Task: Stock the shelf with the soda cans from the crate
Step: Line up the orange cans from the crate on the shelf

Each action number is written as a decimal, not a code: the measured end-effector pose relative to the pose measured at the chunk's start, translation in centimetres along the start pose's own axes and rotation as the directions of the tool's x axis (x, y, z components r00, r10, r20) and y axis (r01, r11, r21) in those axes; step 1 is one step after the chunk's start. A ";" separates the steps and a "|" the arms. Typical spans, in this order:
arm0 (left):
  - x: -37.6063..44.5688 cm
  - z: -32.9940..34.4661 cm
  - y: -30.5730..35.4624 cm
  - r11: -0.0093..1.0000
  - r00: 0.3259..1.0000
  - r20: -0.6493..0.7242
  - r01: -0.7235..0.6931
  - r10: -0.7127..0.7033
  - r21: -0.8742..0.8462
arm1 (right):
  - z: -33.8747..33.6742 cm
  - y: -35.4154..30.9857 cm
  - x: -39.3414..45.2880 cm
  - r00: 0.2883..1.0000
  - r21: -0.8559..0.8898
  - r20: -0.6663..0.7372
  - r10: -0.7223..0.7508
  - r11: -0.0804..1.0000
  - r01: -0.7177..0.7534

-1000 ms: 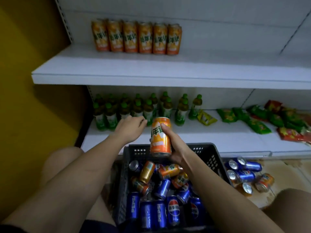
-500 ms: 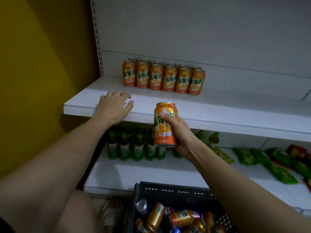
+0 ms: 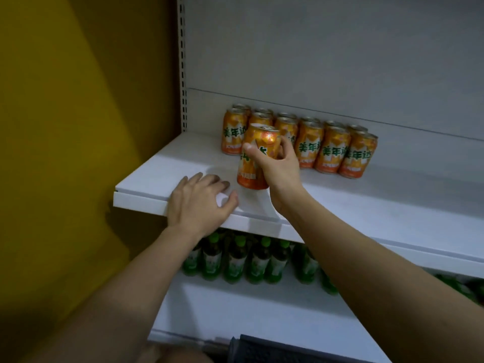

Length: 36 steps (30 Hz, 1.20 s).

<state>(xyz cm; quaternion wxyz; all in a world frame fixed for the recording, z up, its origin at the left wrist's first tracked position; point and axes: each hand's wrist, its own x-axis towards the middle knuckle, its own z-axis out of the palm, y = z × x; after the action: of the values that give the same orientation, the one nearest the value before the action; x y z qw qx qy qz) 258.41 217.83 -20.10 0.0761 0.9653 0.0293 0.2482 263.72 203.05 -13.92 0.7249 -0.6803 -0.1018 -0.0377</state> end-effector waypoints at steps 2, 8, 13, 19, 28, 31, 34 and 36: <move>-0.2 0.0 0.1 1.000 1.000 -0.005 0.006 -0.006 -0.004 | 1.7 0.7 2.4 1.000 0.001 0.013 -0.006 1.000 0.006; -0.1 0.3 0.1 1.000 1.000 -0.021 -0.002 0.002 -0.005 | 5.1 3.3 6.9 0.998 -0.015 -0.056 -0.013 1.000 0.012; -0.2 0.8 0.0 1.000 0.999 -0.046 0.011 -0.011 -0.007 | 6.7 5.2 8.4 0.989 -0.087 -0.094 -0.110 0.991 0.102; -0.2 0.9 0.1 0.999 0.998 -0.060 0.024 -0.026 -0.025 | 7.0 6.1 9.8 0.988 -0.071 -0.101 -0.117 0.991 0.110; -0.3 0.8 0.1 1.000 0.997 -0.077 0.005 -0.006 -0.011 | 6.2 5.6 8.2 0.995 -0.185 -0.087 -0.052 0.982 0.035; -0.4 0.6 0.1 1.000 0.997 -0.078 -0.005 0.005 0.000 | 4.9 4.7 6.3 0.995 -0.266 -0.098 0.025 0.963 -0.050; -0.5 -0.2 0.4 1.000 0.997 -0.076 0.004 -0.002 0.018 | 3.0 3.2 3.6 0.993 -0.346 -0.012 0.119 0.931 -0.116; -0.7 -1.1 0.8 1.000 0.999 -0.030 0.017 -0.017 -0.004 | 1.3 1.9 1.7 0.985 -0.447 0.056 0.165 0.886 -0.123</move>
<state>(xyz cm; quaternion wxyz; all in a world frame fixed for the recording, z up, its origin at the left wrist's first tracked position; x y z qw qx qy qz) 257.33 217.15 -19.37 0.0794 0.9611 0.0383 0.2619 265.63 204.65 -15.39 0.5467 -0.8337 -0.0732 0.0256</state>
